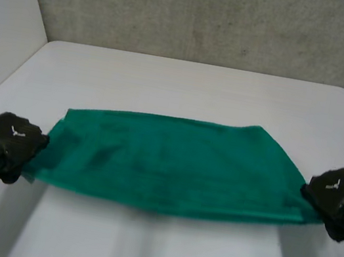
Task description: Fold the towel.
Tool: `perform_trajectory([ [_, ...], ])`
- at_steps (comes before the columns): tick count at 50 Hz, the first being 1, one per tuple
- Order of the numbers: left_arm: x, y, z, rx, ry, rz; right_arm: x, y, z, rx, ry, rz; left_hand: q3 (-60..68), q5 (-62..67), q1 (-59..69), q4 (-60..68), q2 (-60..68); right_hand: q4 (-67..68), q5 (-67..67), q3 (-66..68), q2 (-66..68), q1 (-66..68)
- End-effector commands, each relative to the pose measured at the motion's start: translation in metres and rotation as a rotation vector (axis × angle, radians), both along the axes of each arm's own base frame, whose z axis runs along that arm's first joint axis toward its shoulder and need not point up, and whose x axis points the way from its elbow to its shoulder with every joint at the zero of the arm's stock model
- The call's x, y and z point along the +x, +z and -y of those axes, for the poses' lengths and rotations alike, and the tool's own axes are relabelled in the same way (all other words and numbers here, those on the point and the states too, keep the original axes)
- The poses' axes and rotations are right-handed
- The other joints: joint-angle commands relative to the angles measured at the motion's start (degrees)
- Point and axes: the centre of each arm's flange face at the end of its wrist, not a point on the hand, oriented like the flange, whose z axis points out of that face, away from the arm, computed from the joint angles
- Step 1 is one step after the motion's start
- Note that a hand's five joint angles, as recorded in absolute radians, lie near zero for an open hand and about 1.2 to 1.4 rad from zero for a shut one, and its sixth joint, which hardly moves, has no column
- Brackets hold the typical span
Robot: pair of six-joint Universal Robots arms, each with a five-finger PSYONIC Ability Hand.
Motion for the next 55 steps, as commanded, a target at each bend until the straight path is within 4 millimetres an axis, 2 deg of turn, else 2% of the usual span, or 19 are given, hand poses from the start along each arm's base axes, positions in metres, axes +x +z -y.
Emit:
perform_trajectory([
  [1,-0.010,-0.030,0.016,0.064,-0.030,0.014,0.006,-0.030,0.003,0.088,0.031,-0.040,11.9,14.5,16.3,11.8,11.6,11.7,13.5,12.5,13.1,25.3],
  [6,-0.022,-0.035,0.049,0.009,-0.043,0.006,0.016,-0.041,0.021,0.079,0.048,-0.055,11.9,14.5,16.3,11.8,11.6,11.7,13.5,12.5,13.1,25.3],
  [10,-0.036,-0.005,0.089,-0.168,-0.024,-0.014,0.028,-0.011,0.050,-0.084,0.034,-0.033,11.9,14.5,16.3,11.8,11.6,11.7,13.5,12.5,13.1,25.3],
  [13,-0.056,0.042,0.117,-0.376,-0.012,-0.066,0.041,0.042,0.081,-0.311,-0.019,0.086,11.9,14.5,16.3,11.8,11.6,11.7,13.5,12.5,13.1,25.3],
  [14,-0.061,0.057,0.123,-0.437,-0.006,-0.088,0.043,0.075,0.097,-0.438,-0.061,0.186,11.9,14.5,16.3,11.8,11.6,11.7,13.5,12.5,13.1,25.3],
  [16,-0.068,0.106,0.138,-0.634,0.024,-0.175,0.043,0.106,0.110,-0.559,-0.097,0.296,11.9,14.5,16.3,11.8,11.6,11.7,13.5,12.5,13.1,25.3],
  [18,-0.070,0.121,0.141,-0.699,0.033,-0.213,0.044,0.151,0.120,-0.739,-0.115,0.460,11.9,14.5,16.3,11.8,11.6,11.7,13.5,12.5,13.1,25.3],
  [19,-0.073,0.158,0.145,-0.864,0.046,-0.339,0.044,0.163,0.120,-0.790,-0.112,0.507,11.9,14.5,16.3,11.8,11.6,11.7,13.5,12.5,13.1,25.3],
  [22,-0.067,0.199,0.139,-1.028,0.049,-0.486,0.041,0.202,0.110,-0.968,-0.084,0.636,11.9,14.5,16.3,11.8,11.6,11.7,13.5,12.5,13.1,25.3],
  [25,-0.066,0.204,0.137,-1.047,0.046,-0.507,0.040,0.212,0.103,-1.015,-0.073,0.649,11.9,14.5,16.3,11.8,11.6,11.7,13.5,12.5,13.1,25.3],
  [27,-0.066,0.203,0.133,-1.029,0.042,-0.527,0.041,0.211,0.098,-1.016,-0.067,0.645,11.9,14.5,16.3,11.8,11.6,11.7,13.5,12.5,13.1,25.3],
  [35,-0.063,0.149,0.133,-0.852,0.053,-0.501,0.048,0.139,0.101,-0.787,-0.067,0.572,11.9,14.5,16.3,11.8,11.6,11.7,13.5,12.5,13.1,25.3],
  [37,-0.063,0.117,0.131,-0.758,0.051,-0.499,0.049,0.101,0.104,-0.678,-0.079,0.539,11.9,14.5,16.3,11.8,11.6,11.7,13.5,12.5,13.1,25.3],
  [40,-0.062,0.088,0.132,-0.671,0.051,-0.491,0.051,0.069,0.106,-0.591,-0.087,0.513,11.9,14.5,16.3,11.8,11.6,11.7,13.5,12.5,13.1,25.3],
  [41,-0.062,0.063,0.132,-0.600,0.051,-0.481,0.051,0.049,0.106,-0.536,-0.093,0.495,11.9,14.5,16.3,11.8,11.6,11.7,13.5,12.5,13.1,25.3],
  [46,-0.063,0.017,0.129,-0.471,0.054,-0.447,0.052,0.010,0.108,-0.429,-0.104,0.459,11.9,14.5,16.3,11.8,11.6,11.7,13.5,12.5,13.1,25.3],
  [48,-0.060,-0.023,0.121,-0.352,0.069,-0.398,0.053,-0.037,0.110,-0.303,-0.097,0.406,11.9,14.5,16.3,11.8,11.6,11.7,13.5,12.5,13.1,25.3],
  [52,-0.048,-0.043,0.107,-0.255,0.103,-0.354,0.051,-0.053,0.103,-0.231,-0.064,0.319,11.9,14.5,16.3,11.8,11.6,11.7,13.5,12.5,13.1,25.3],
  [55,-0.037,-0.045,0.096,-0.200,0.127,-0.315,0.047,-0.040,0.095,-0.225,-0.048,0.274,11.9,14.5,16.3,11.8,11.6,11.7,13.5,12.5,13.1,25.3],
])
